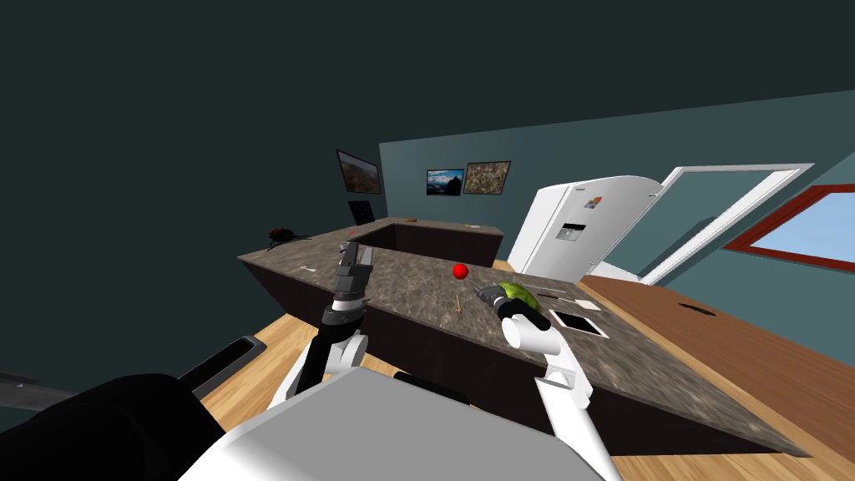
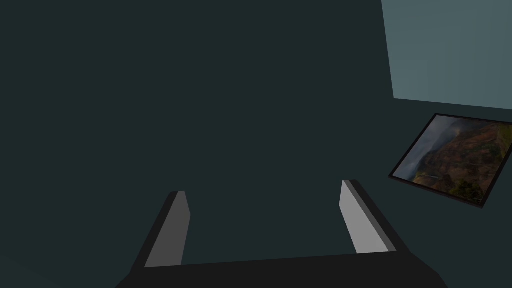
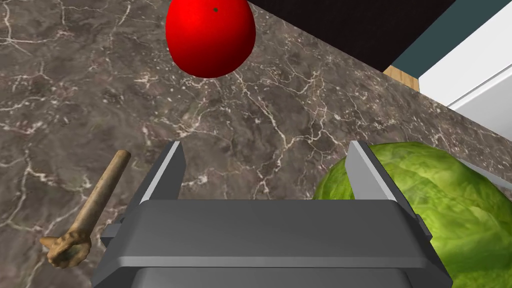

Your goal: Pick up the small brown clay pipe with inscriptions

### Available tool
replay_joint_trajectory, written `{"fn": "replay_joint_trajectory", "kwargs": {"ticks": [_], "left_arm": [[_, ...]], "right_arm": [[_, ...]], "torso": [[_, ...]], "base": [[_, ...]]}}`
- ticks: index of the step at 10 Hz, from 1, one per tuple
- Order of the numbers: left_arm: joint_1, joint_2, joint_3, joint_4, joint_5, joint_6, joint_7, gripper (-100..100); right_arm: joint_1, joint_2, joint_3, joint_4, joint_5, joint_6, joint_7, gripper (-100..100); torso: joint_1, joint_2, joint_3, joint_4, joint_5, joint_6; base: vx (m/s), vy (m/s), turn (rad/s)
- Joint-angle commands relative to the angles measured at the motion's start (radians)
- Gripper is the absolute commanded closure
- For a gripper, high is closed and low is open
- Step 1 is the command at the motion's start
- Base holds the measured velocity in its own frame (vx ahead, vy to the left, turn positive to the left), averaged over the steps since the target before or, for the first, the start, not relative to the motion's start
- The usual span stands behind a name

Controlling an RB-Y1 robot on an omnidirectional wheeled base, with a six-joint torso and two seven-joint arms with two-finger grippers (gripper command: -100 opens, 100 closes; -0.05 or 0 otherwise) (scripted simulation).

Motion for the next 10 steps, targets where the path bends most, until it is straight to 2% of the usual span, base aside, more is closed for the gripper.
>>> {"fn": "replay_joint_trajectory", "kwargs": {"ticks": [1, 2, 3, 4, 5, 6, 7, 8, 9, 10], "left_arm": [[0.000, 0.000, 0.000, 0.000, 0.000, 0.000, 0.000, 0], [0.000, 0.000, 0.000, 0.000, 0.000, 0.000, 0.000, 0], [0.000, 0.000, 0.000, 0.000, 0.000, 0.000, 0.000, 0], [0.000, 0.000, 0.000, 0.000, 0.000, 0.000, 0.000, 0], [0.000, 0.000, 0.000, 0.000, 0.000, 0.000, 0.000, 0], [0.000, 0.000, 0.000, 0.000, 0.000, 0.000, 0.000, 0], [0.000, 0.000, 0.000, 0.000, 0.000, 0.000, 0.000, 0], [0.000, 0.000, 0.000, 0.000, 0.000, 0.000, 0.000, 0], [0.000, 0.000, 0.000, 0.000, 0.000, 0.000, 0.000, 0], [0.000, 0.000, 0.000, 0.000, 0.000, 0.000, 0.000, 0]], "right_arm": [[-0.005, -0.001, -0.002, 0.005, -0.004, 0.030, -0.008, -100], [-0.026, 0.008, -0.005, 0.027, -0.017, 0.070, -0.050, -100], [-0.026, 0.008, -0.005, 0.027, -0.017, 0.090, -0.050, -100], [-0.047, 0.019, -0.009, 0.050, -0.031, 0.124, -0.090, -100], [-0.047, 0.019, -0.009, 0.050, -0.031, 0.148, -0.090, -100], [-0.066, 0.030, -0.013, 0.072, -0.043, 0.181, -0.129, -100], [-0.066, 0.030, -0.013, 0.072, -0.043, 0.204, -0.129, -100], [-0.085, 0.043, -0.017, 0.093, -0.055, 0.236, -0.166, -100], [-0.085, 0.043, -0.017, 0.093, -0.055, 0.257, -0.166, -100], [-0.102, 0.057, -0.020, 0.113, -0.066, 0.291, -0.201, -100]], "torso": [[0.000, 0.000, 0.000, 0.000, 0.000, 0.000], [0.000, 0.000, 0.000, 0.000, 0.000, 0.000], [0.000, 0.000, 0.000, 0.000, 0.000, 0.000], [0.000, 0.000, 0.000, 0.000, 0.000, 0.000], [0.000, 0.000, 0.000, 0.000, 0.000, 0.000], [0.000, 0.000, 0.000, 0.000, 0.000, 0.000], [0.000, 0.000, 0.000, 0.000, 0.000, 0.000], [0.000, 0.000, 0.000, 0.000, 0.000, 0.000], [0.000, 0.001, 0.000, 0.000, 0.000, 0.000], [0.001, 0.000, 0.000, 0.000, 0.000, 0.000]], "base": [[0.001, -0.006, -0.002], [0.000, -0.012, 0.025], [-0.001, -0.014, 0.017], [-0.002, -0.018, 0.022], [-0.003, -0.018, 0.014], [-0.005, -0.017, 0.022], [-0.006, -0.008, 0.023], [-0.007, -0.009, 0.027], [0.000, 0.000, 0.000], [0.000, 0.000, 0.000]]}}
